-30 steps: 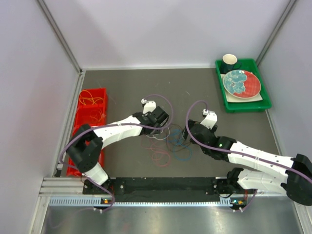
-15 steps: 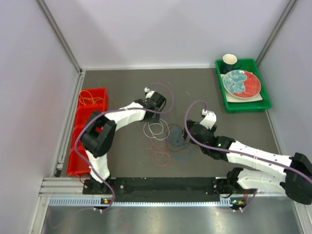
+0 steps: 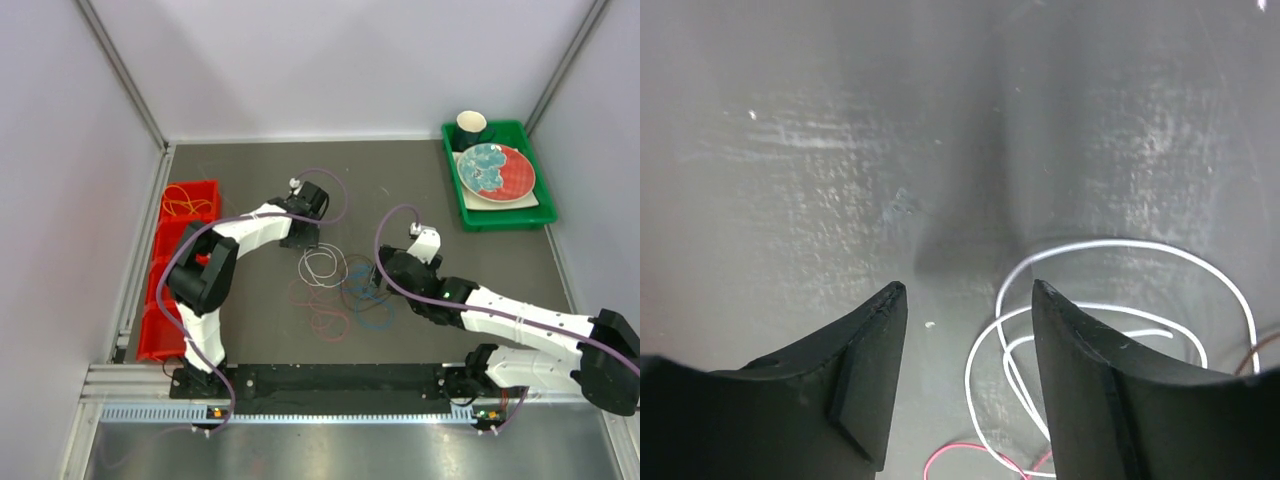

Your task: Untangle the cables

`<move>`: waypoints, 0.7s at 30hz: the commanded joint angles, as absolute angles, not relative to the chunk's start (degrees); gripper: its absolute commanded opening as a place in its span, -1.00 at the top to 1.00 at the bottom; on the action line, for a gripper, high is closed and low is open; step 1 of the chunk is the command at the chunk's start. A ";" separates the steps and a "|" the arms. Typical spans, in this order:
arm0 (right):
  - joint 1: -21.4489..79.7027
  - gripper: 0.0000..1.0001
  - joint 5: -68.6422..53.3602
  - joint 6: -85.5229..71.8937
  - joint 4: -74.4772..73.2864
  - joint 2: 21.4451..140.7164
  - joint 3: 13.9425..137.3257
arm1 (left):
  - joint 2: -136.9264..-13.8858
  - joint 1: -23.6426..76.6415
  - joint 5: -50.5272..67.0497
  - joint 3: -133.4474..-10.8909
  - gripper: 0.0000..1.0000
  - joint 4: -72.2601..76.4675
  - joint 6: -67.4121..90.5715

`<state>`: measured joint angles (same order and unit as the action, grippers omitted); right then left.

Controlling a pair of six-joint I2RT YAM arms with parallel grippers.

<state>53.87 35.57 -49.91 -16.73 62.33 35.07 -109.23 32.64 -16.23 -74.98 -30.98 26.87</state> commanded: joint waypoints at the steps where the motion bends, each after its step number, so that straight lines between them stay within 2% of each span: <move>1: 53.70 -0.97 35.68 -49.22 -15.64 62.58 38.06 | -104.07 32.70 -15.90 -74.36 -0.21 -29.35 27.33; 6: 53.70 -0.98 35.60 -49.22 -15.64 63.19 38.41 | -101.25 32.70 -18.19 -77.08 -0.34 -31.55 26.11; 18: 53.70 -0.97 35.60 -49.22 -15.91 63.98 38.93 | -103.53 33.13 -11.25 -74.00 -0.31 -30.41 25.58; 21: 53.70 -0.98 35.51 -49.13 -15.91 64.07 38.94 | -104.15 33.75 -10.02 -73.92 -0.41 -30.32 25.23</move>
<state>53.87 35.42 -49.56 -16.93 63.57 35.86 -103.39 32.91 -12.36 -74.39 -31.57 26.28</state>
